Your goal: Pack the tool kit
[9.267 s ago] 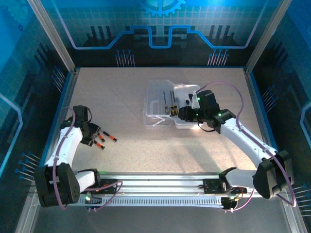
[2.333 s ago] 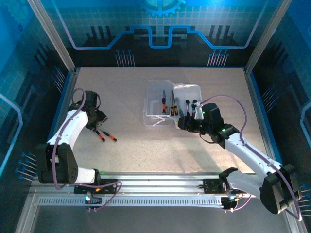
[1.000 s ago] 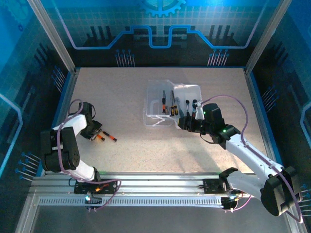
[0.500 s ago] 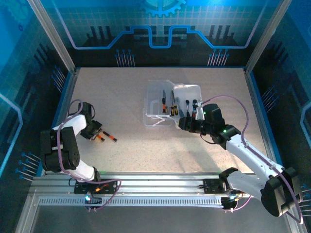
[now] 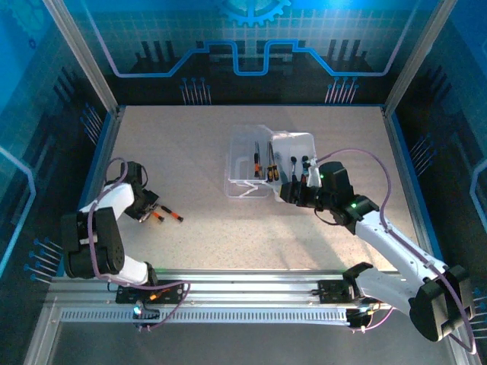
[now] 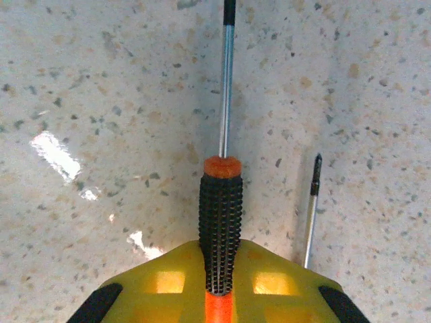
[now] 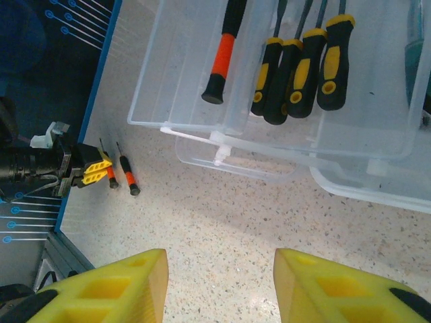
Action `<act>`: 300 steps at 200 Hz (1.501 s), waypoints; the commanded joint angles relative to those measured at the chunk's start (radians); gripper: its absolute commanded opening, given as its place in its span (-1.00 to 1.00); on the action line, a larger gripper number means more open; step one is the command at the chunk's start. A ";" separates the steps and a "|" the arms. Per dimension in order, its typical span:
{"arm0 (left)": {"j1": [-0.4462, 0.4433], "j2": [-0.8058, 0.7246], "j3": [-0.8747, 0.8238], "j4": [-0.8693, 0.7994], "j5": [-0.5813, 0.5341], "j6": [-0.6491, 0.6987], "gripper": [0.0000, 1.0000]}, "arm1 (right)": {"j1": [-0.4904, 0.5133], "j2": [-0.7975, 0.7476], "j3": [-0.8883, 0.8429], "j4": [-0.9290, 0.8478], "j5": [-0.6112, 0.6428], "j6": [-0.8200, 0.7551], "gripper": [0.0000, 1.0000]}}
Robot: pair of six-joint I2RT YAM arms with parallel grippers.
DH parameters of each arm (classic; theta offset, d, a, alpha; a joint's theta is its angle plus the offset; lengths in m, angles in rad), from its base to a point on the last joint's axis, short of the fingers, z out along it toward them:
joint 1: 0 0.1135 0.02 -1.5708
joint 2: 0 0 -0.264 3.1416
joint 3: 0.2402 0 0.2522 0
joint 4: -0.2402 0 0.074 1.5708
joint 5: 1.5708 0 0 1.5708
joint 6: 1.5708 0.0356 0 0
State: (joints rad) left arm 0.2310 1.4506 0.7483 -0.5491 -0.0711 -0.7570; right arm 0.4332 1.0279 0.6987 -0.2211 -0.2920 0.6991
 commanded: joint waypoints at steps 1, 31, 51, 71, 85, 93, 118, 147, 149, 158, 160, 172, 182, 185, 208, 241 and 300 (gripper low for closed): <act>0.007 -0.079 0.016 -0.074 -0.012 0.024 -0.75 | 0.006 -0.026 0.033 -0.021 0.012 -0.015 -0.07; 0.005 -0.147 0.042 -0.105 0.013 0.029 -0.73 | 0.004 -0.030 0.035 -0.023 0.014 -0.018 -0.06; -0.010 -0.171 0.076 -0.129 0.030 0.028 -0.74 | 0.003 -0.029 0.032 -0.022 0.016 -0.020 -0.06; -0.055 -0.180 0.124 -0.156 0.023 0.025 -0.75 | -0.001 -0.028 0.028 -0.021 0.015 -0.020 -0.06; -0.097 -0.179 0.166 -0.171 0.018 0.018 -0.75 | -0.004 -0.030 0.025 -0.021 0.013 -0.020 -0.06; -0.124 -0.174 0.192 -0.178 0.016 0.014 -0.75 | -0.005 -0.032 0.023 -0.020 0.013 -0.020 -0.06; -0.216 -0.145 0.290 -0.199 0.001 0.000 -0.75 | -0.014 -0.042 0.016 -0.022 0.013 -0.021 -0.05; -0.319 -0.085 0.419 -0.219 -0.006 -0.010 -0.75 | -0.034 -0.050 0.010 -0.026 0.008 -0.027 -0.05; -0.326 -0.080 0.428 -0.221 -0.006 -0.010 -0.76 | -0.037 -0.051 0.009 -0.026 0.007 -0.027 -0.05; -0.355 -0.058 0.468 -0.224 -0.005 -0.010 -0.75 | -0.045 -0.053 0.006 -0.027 0.005 -0.029 -0.04; -0.361 -0.054 0.477 -0.225 -0.005 -0.011 -0.75 | -0.047 -0.054 0.006 -0.028 0.004 -0.029 -0.04; -0.400 -0.022 0.532 -0.230 -0.009 -0.007 -0.76 | -0.059 -0.055 0.001 -0.032 -0.004 -0.031 -0.04; -0.431 0.007 0.581 -0.236 -0.012 -0.001 -0.75 | -0.069 -0.058 -0.001 -0.037 -0.007 -0.034 -0.05; -0.441 0.018 0.593 -0.235 -0.012 0.001 -0.75 | -0.073 -0.061 -0.002 -0.038 -0.009 -0.035 -0.04; -0.510 0.103 0.714 -0.243 -0.013 0.024 -0.75 | -0.098 -0.073 -0.013 -0.053 -0.011 -0.053 -0.04; -0.592 0.238 0.892 -0.258 0.009 0.057 -0.76 | -0.164 -0.100 -0.032 -0.083 -0.029 -0.072 -0.03; -0.733 0.490 1.241 -0.357 0.051 0.177 -0.78 | -0.282 -0.144 -0.065 -0.093 -0.068 -0.066 -0.02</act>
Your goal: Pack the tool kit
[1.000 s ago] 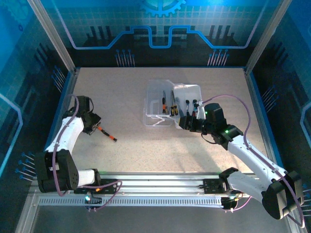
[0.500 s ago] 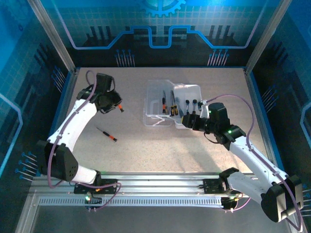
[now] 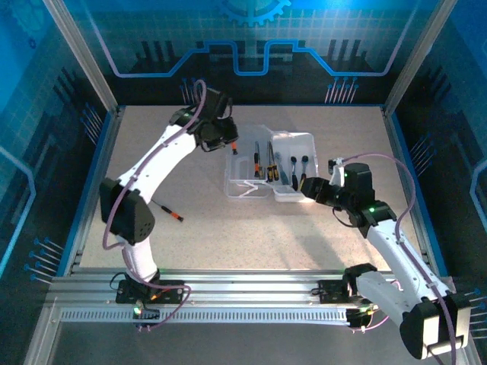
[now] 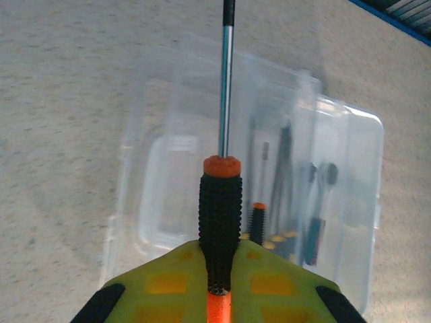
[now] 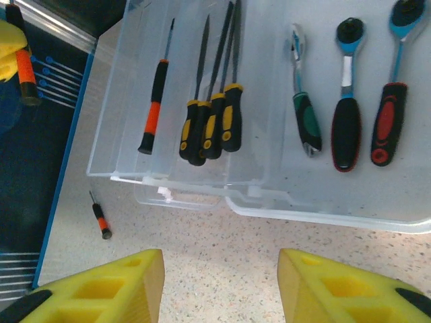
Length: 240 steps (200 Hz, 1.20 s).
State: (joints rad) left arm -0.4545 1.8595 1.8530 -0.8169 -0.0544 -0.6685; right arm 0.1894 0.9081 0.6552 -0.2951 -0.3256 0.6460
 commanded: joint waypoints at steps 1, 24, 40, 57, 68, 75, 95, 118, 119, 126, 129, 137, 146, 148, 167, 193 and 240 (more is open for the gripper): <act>-0.049 0.086 0.143 -0.092 0.033 0.090 -0.78 | -0.040 -0.025 -0.022 -0.019 -0.035 -0.012 -0.02; -0.086 0.177 0.281 -0.152 0.042 0.147 -0.77 | -0.065 -0.040 -0.036 -0.016 -0.046 -0.008 -0.01; -0.097 0.246 0.373 -0.207 0.069 0.173 -0.76 | -0.076 -0.049 -0.043 -0.016 -0.053 -0.005 -0.01; -0.117 0.296 0.429 -0.240 0.076 0.194 -0.76 | -0.085 -0.057 -0.047 -0.020 -0.059 -0.005 -0.01; -0.129 0.316 0.441 -0.244 0.079 0.211 -0.76 | -0.089 -0.061 -0.049 -0.025 -0.062 -0.008 -0.01; -0.133 0.329 0.447 -0.249 0.082 0.215 -0.75 | -0.093 -0.064 -0.051 -0.026 -0.063 -0.009 -0.01; -0.134 0.370 0.466 -0.277 0.111 0.223 -0.75 | -0.101 -0.067 -0.058 -0.027 -0.072 -0.009 -0.01; -0.142 0.390 0.457 -0.300 0.117 0.242 -0.75 | -0.105 -0.070 -0.067 -0.023 -0.079 -0.008 -0.01; -0.142 0.390 0.456 -0.300 0.117 0.243 -0.75 | -0.104 -0.070 -0.068 -0.022 -0.079 -0.008 -0.01; -0.144 0.391 0.446 -0.300 0.121 0.246 -0.75 | -0.105 -0.071 -0.071 -0.021 -0.079 -0.008 -0.01; -0.144 0.390 0.442 -0.299 0.123 0.247 -0.75 | -0.105 -0.071 -0.072 -0.020 -0.079 -0.008 -0.01; -0.146 0.388 0.428 -0.295 0.125 0.248 -0.75 | -0.106 -0.069 -0.073 -0.020 -0.081 -0.009 -0.01; -0.146 0.382 0.414 -0.294 0.117 0.244 -0.75 | -0.108 -0.069 -0.075 -0.019 -0.081 -0.011 -0.01; -0.146 0.381 0.412 -0.292 0.116 0.243 -0.76 | -0.108 -0.069 -0.076 -0.019 -0.081 -0.011 -0.01; -0.146 0.370 0.380 -0.269 0.111 0.229 -0.76 | -0.108 -0.069 -0.080 -0.016 -0.086 -0.009 -0.01; -0.146 0.374 0.373 -0.265 0.098 0.193 -0.76 | -0.110 -0.066 -0.081 -0.010 -0.086 -0.006 -0.01; -0.145 0.387 0.365 -0.265 0.090 0.130 -0.76 | -0.115 -0.066 -0.069 -0.021 -0.087 -0.010 0.00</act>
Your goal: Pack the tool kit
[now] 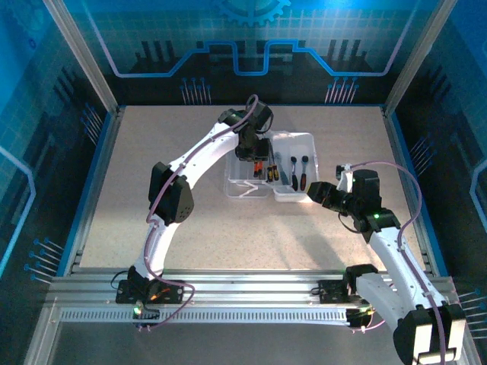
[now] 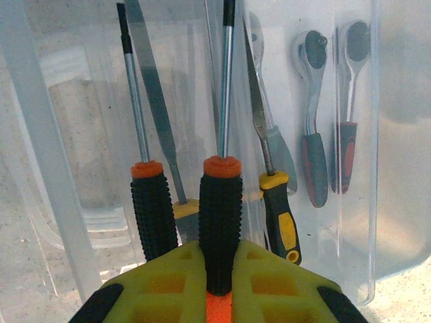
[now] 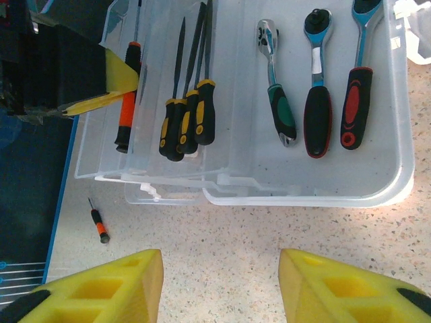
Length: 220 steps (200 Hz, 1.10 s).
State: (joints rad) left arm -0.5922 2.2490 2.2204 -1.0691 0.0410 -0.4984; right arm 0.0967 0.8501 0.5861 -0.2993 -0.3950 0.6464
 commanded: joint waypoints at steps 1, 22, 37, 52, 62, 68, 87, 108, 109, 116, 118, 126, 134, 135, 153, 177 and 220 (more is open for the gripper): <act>-0.008 -0.002 -0.002 -0.013 -0.006 -0.041 -0.76 | -0.022 -0.008 0.000 -0.017 -0.018 -0.012 0.00; -0.009 0.003 -0.003 -0.012 0.006 -0.053 -0.75 | -0.026 -0.006 0.000 -0.020 -0.021 -0.016 0.00; -0.010 0.005 -0.005 -0.010 0.011 -0.058 -0.75 | -0.027 -0.008 0.000 -0.020 -0.022 -0.016 0.01; -0.010 0.005 -0.003 -0.007 0.019 -0.060 -0.73 | -0.029 -0.010 -0.002 -0.021 -0.021 -0.016 0.01; -0.009 0.006 -0.001 -0.007 0.023 -0.063 -0.70 | -0.030 -0.011 -0.002 -0.023 -0.023 -0.016 0.01; -0.010 0.005 -0.001 -0.004 0.027 -0.063 -0.68 | -0.031 -0.011 -0.002 -0.023 -0.024 -0.016 0.01; -0.009 0.005 0.001 0.000 0.041 -0.066 -0.59 | -0.032 -0.015 -0.002 -0.023 -0.024 -0.014 0.01; -0.012 0.005 0.012 -0.003 0.052 -0.061 -0.51 | -0.034 -0.019 -0.002 -0.024 -0.024 -0.011 0.01; -0.013 0.005 0.012 -0.003 0.051 -0.060 -0.50 | -0.034 -0.020 -0.002 -0.024 -0.025 -0.010 0.01; -0.014 0.004 0.018 -0.007 0.049 -0.056 -0.48 | -0.033 -0.022 -0.001 -0.027 -0.026 -0.008 0.01; -0.014 0.004 0.020 -0.008 0.047 -0.055 -0.47 | -0.033 -0.023 -0.002 -0.026 -0.026 -0.007 0.01; -0.015 0.002 0.025 -0.008 0.049 -0.051 -0.46 | -0.033 -0.026 0.000 -0.029 -0.028 -0.004 0.02; -0.017 0.000 0.028 -0.009 0.051 -0.048 -0.44 | -0.034 -0.028 0.004 -0.030 -0.033 -0.001 0.02; -0.017 -0.001 0.029 -0.009 0.052 -0.048 -0.44 | -0.034 -0.029 0.003 -0.030 -0.033 -0.001 0.02; -0.018 -0.016 0.036 -0.007 0.056 -0.041 -0.43 | -0.033 -0.036 0.010 -0.035 -0.038 0.002 0.02; -0.017 -0.061 0.040 -0.007 0.036 -0.023 -0.40 | -0.033 -0.040 0.019 -0.040 -0.038 0.005 0.02; -0.014 -0.165 0.018 -0.010 -0.023 0.007 -0.34 | -0.031 -0.033 0.021 -0.016 -0.057 0.025 0.02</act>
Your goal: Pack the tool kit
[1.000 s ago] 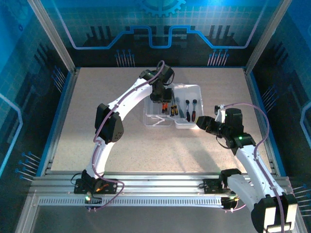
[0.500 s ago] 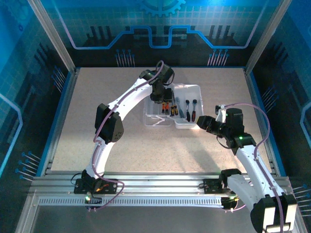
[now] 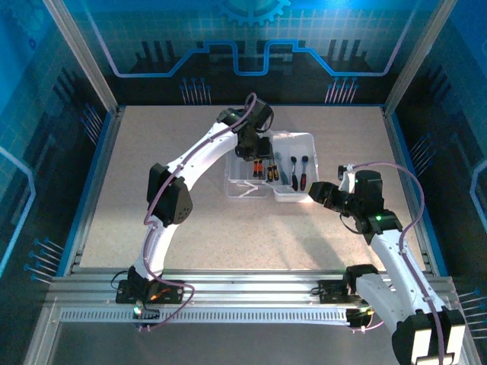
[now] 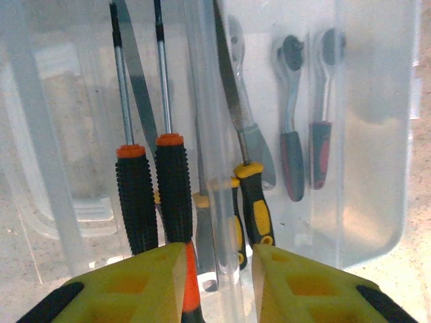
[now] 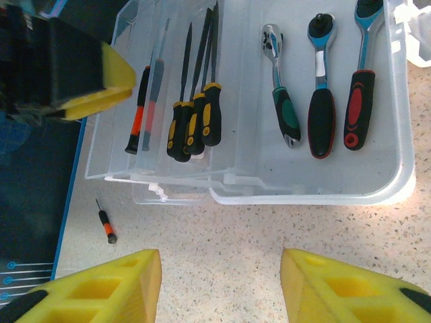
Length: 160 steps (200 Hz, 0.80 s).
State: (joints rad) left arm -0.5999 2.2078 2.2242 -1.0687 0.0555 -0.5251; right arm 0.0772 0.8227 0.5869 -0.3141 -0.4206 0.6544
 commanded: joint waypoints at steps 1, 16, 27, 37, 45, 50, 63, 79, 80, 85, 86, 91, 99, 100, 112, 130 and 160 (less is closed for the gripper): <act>-0.005 -0.128 0.011 -0.011 -0.038 0.034 -0.34 | -0.011 -0.004 0.021 -0.001 -0.031 0.018 0.02; 0.001 -0.179 -0.047 -0.001 -0.068 0.037 -0.31 | -0.005 0.004 0.018 0.017 -0.038 0.032 0.01; 0.012 -0.229 -0.118 0.016 -0.093 0.034 -0.31 | 0.005 0.008 0.015 0.031 -0.038 0.042 0.01; 0.029 -0.283 -0.200 0.038 -0.112 0.019 -0.31 | 0.018 0.010 0.013 0.044 -0.035 0.052 0.01; 0.047 -0.336 -0.281 0.063 -0.121 0.000 -0.28 | 0.031 0.012 0.011 0.052 -0.031 0.057 0.01; 0.062 -0.367 -0.337 0.081 -0.123 -0.015 -0.24 | 0.041 0.013 0.010 0.058 -0.026 0.059 0.01; 0.104 -0.468 -0.481 0.125 -0.129 -0.061 -0.21 | 0.067 0.021 0.002 0.077 -0.013 0.058 0.01; 0.155 -0.591 -0.641 0.168 -0.161 -0.109 -0.16 | 0.099 0.047 -0.006 0.098 0.008 0.052 0.01; 0.159 -0.600 -0.653 0.169 -0.164 -0.111 -0.15 | 0.101 0.049 -0.006 0.099 0.009 0.051 0.00; 0.176 -0.636 -0.695 0.175 -0.181 -0.122 -0.09 | 0.110 0.058 -0.006 0.105 0.010 0.049 0.01; 0.178 -0.642 -0.704 0.175 -0.184 -0.125 -0.08 | 0.113 0.060 -0.006 0.108 0.011 0.048 0.01; 0.195 -0.674 -0.746 0.177 -0.201 -0.135 -0.04 | 0.125 0.072 -0.004 0.117 0.010 0.048 0.01; 0.227 -0.725 -0.807 0.180 -0.220 -0.155 0.04 | 0.147 0.087 0.000 0.133 0.013 0.049 0.01; 0.231 -0.732 -0.816 0.180 -0.221 -0.157 0.05 | 0.150 0.088 0.000 0.135 0.014 0.049 0.01; 0.283 -0.805 -0.914 0.197 -0.220 -0.183 0.14 | 0.190 0.108 0.010 0.157 0.032 0.053 0.04; 0.369 -0.887 -1.043 0.225 -0.205 -0.230 0.47 | 0.257 0.145 0.030 0.190 0.066 0.056 0.09; 0.484 -0.920 -1.211 0.248 -0.179 -0.273 0.99 | 0.318 0.213 0.064 0.205 0.080 0.049 0.11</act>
State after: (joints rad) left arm -0.1833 1.2984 1.1126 -0.8616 -0.1356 -0.7341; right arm 0.3614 0.9981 0.6006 -0.1589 -0.3729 0.7074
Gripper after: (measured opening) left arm 0.983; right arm 0.553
